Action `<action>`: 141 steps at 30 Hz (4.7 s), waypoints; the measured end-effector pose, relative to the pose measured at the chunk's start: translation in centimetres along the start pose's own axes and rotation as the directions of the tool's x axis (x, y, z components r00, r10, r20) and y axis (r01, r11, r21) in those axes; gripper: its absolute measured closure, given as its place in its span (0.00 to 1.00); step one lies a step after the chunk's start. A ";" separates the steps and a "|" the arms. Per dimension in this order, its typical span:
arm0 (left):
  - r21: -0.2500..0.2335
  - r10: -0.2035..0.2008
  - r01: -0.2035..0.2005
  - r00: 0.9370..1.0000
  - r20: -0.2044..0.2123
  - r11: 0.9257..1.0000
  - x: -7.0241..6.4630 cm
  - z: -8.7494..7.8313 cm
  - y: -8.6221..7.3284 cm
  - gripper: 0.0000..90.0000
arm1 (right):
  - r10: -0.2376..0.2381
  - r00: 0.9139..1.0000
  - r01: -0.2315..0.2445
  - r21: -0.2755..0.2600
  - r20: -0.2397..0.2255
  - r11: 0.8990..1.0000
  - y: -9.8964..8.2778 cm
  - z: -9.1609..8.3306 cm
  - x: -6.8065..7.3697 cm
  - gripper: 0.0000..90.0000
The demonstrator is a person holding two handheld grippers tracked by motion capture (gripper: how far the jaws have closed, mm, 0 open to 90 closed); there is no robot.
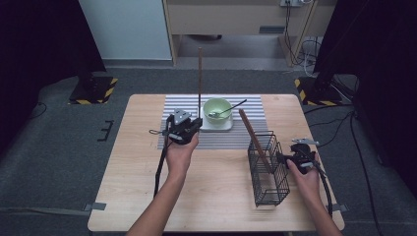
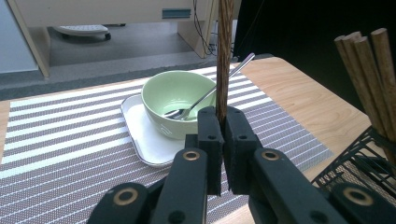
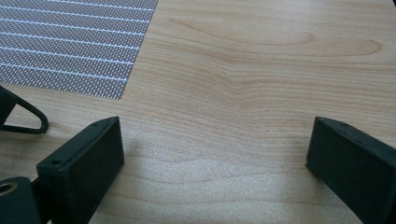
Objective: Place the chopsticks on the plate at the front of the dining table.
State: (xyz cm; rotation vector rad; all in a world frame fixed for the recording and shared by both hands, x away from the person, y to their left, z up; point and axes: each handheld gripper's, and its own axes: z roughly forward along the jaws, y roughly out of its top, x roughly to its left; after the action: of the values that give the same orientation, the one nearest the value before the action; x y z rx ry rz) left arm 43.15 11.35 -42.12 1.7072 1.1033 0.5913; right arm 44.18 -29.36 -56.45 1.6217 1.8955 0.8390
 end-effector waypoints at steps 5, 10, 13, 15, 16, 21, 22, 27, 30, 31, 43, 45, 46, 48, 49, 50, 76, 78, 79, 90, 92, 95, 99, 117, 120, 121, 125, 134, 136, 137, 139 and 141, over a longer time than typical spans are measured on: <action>0.012 0.002 -0.002 1.000 -0.009 1.000 0.0 0.6 -0.3 0.96 | 0.014 1.000 -0.014 0.006 0.013 1.000 0.0 0.0 0.1 0.02; 0.027 0.021 -0.021 1.000 -0.009 0.999 -0.2 1.3 -0.7 0.96 | 0.019 1.000 -0.019 0.008 0.016 1.000 0.0 0.0 0.2 0.02; 0.036 0.016 -0.016 1.000 -0.016 0.999 -0.3 1.8 -1.3 0.96 | 0.020 1.000 -0.020 0.010 0.019 1.000 0.0 0.0 0.2 0.01; 0.045 0.009 -0.007 1.000 -0.024 0.999 -0.2 2.2 -1.7 0.96 | 0.021 1.000 -0.022 0.010 0.020 1.000 0.0 0.0 0.3 0.01; 0.050 0.004 -0.003 1.000 -0.030 0.999 -0.1 2.5 -2.0 0.96 | 0.021 1.000 -0.022 0.010 0.020 1.000 0.0 0.0 0.2 0.01; 0.055 0.011 -0.007 0.998 -0.057 0.998 0.1 3.3 -2.8 0.96 | 0.021 1.000 -0.021 0.010 0.020 1.000 -0.1 0.0 0.3 0.01; 0.058 0.009 -0.005 0.998 -0.060 0.998 0.2 3.4 -2.9 0.96 | 0.022 1.000 -0.022 0.010 0.021 1.000 -0.1 0.0 0.3 0.01; 0.067 -0.012 0.018 0.996 -0.083 0.998 0.3 3.9 -3.9 0.96 | 0.022 1.000 -0.022 0.010 0.022 1.000 -0.1 0.0 0.3 0.01; 0.071 -0.026 0.033 0.995 -0.097 0.997 0.4 4.1 -4.4 0.96 | 0.019 1.000 -0.020 0.009 0.023 1.000 -0.1 0.0 0.3 0.01; 0.072 -0.026 0.033 0.995 -0.101 0.997 0.4 4.1 -4.5 0.96 | 0.019 1.000 -0.019 0.009 0.023 1.000 -0.1 0.0 0.3 0.01; 0.092 -0.032 0.044 0.991 -0.130 0.995 0.5 4.9 -5.8 0.96 | 0.019 1.000 -0.019 0.009 0.023 1.000 -0.1 0.0 0.3 0.01; 0.095 -0.032 0.045 0.991 -0.133 0.994 0.5 5.1 -5.8 0.96 | 0.019 1.000 -0.019 0.009 0.023 1.000 -0.1 0.0 0.3 0.01; 0.098 -0.032 0.045 0.991 -0.134 0.994 0.6 5.3 -5.9 0.96 | 0.021 0.999 -0.021 0.009 0.024 1.000 -0.1 0.0 0.3 0.01; 0.101 -0.035 0.049 0.991 -0.132 0.994 0.7 5.7 -5.7 0.96 | 0.022 0.999 -0.022 0.008 0.025 1.000 -0.1 0.0 0.3 0.01; 0.102 -0.032 0.046 0.990 -0.134 0.994 0.8 5.8 -5.6 0.96 | 0.021 0.999 -0.021 0.009 0.024 1.000 -0.1 0.0 0.3 0.01; 0.100 -0.034 0.048 0.990 -0.134 0.994 0.9 5.9 -5.4 0.96 | 0.021 0.999 -0.021 0.009 0.024 1.000 -0.1 0.0 0.3 0.01; 0.157 -0.087 0.115 0.981 -0.176 0.981 2.6 7.4 -6.8 0.96 | 0.020 1.000 -0.020 0.009 0.024 1.000 -0.1 0.0 0.3 0.01; 0.165 -0.092 0.122 0.980 -0.177 0.979 2.6 7.5 -7.0 0.96 | 0.020 1.000 -0.020 0.008 0.024 1.000 -0.1 0.0 0.3 0.01; 0.168 -0.095 0.125 0.980 -0.175 0.978 2.7 7.5 -7.0 0.96 | 0.020 1.000 -0.020 0.008 0.024 1.000 -0.1 0.0 0.3 0.01; 0.193 -0.106 0.140 0.978 -0.178 0.971 3.1 8.0 -7.8 0.96 | 0.022 0.999 -0.022 0.008 0.025 1.000 -0.1 0.0 0.3 0.01; 0.196 -0.109 0.144 0.978 -0.180 0.970 3.1 8.1 -7.9 0.96 | 0.022 0.999 -0.022 0.008 0.025 1.000 -0.1 0.0 0.3 0.01; 0.196 -0.121 0.156 0.977 -0.177 0.968 3.2 8.2 -8.0 0.95 | 0.021 0.999 -0.021 0.009 0.024 1.000 -0.1 0.0 0.3 0.01; 0.195 -0.130 0.162 0.977 -0.171 0.967 3.4 8.4 -8.1 0.95 | 0.021 0.999 -0.021 0.009 0.025 1.000 -0.1 0.0 0.3 0.01; 0.200 -0.128 0.164 0.975 -0.183 0.966 3.4 8.5 -8.3 0.96 | 0.012 1.000 -0.012 0.008 0.017 1.000 -0.1 0.0 0.4 0.01; 0.203 -0.128 0.165 0.974 -0.187 0.965 3.4 8.5 -8.4 0.96 | 0.012 1.000 -0.012 0.008 0.017 1.000 -0.1 0.0 0.4 0.01; 0.205 -0.128 0.167 0.974 -0.188 0.965 3.5 8.5 -8.4 0.96 | 0.012 1.000 -0.012 0.008 0.018 1.000 -0.1 0.0 0.4 0.01; 0.210 -0.131 0.170 0.973 -0.189 0.963 3.6 8.6 -8.5 0.95 | 0.012 1.000 -0.013 0.008 0.018 1.000 -0.1 0.0 0.4 0.01; 0.209 -0.132 0.171 0.973 -0.190 0.963 3.7 8.5 -8.6 0.95 | 0.012 1.000 -0.012 0.008 0.018 1.000 -0.1 0.0 0.4 0.01; 0.209 -0.134 0.174 0.972 -0.191 0.962 3.7 8.5 -8.7 0.95 | 0.012 1.000 -0.012 0.008 0.017 1.000 -0.1 0.0 0.4 0.01; 0.210 -0.134 0.174 0.972 -0.191 0.962 3.7 8.5 -8.7 0.95 | 0.012 1.000 -0.012 0.008 0.018 1.000 -0.1 0.0 0.4 0.01; 0.211 -0.137 0.177 0.972 -0.192 0.961 3.8 8.5 -8.7 0.95 | 0.012 1.000 -0.013 0.008 0.017 1.000 -0.1 0.0 0.4 0.01; 0.212 -0.140 0.180 0.972 -0.191 0.960 3.8 8.6 -8.8 0.95 | 0.012 1.000 -0.012 0.008 0.017 1.000 -0.1 0.0 0.4 0.01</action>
State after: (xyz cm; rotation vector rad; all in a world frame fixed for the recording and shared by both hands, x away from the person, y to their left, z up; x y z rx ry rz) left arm 48.16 11.63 -53.95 1.7632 1.4687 0.5349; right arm 44.09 -28.94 -56.51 1.6422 1.8814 0.8205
